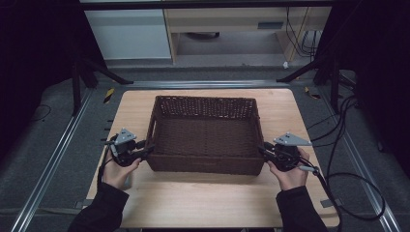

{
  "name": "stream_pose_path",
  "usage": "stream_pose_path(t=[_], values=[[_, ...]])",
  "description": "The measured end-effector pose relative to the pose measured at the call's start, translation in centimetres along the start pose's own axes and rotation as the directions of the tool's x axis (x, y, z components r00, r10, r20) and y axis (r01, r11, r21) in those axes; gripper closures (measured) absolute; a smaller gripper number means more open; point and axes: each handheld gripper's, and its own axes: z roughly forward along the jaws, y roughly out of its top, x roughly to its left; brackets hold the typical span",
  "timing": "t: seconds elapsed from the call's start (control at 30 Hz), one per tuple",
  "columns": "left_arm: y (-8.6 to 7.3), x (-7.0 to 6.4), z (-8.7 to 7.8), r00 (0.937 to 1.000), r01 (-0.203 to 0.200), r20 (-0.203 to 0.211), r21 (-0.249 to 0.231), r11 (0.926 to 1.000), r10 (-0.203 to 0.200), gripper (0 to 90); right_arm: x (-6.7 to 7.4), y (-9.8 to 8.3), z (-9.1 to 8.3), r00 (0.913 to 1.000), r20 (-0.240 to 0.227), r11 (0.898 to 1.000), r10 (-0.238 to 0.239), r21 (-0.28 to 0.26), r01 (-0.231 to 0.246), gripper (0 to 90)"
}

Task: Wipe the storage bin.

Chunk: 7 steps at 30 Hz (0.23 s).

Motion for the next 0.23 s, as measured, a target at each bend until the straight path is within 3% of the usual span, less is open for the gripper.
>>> stream_pose_path(t=[0.07, 0.23], values=[[0.0, 0.1, -0.1, 0.9999, -0.01, 0.003, -0.019, 0.9998, 0.01, 54.9, -0.2, 0.2, -0.3, 1.0, -0.001, 1.0, 0.004, -0.013, -0.004, 66.5], [0.9, 0.6, -2.3, 1.0, -0.009, 0.002, -0.099, 0.995, 0.009, 46.7, -0.8, 0.8, -1.4, 0.9994, 0.011, 0.998, 0.032, -0.062, -0.031, 56.9]])
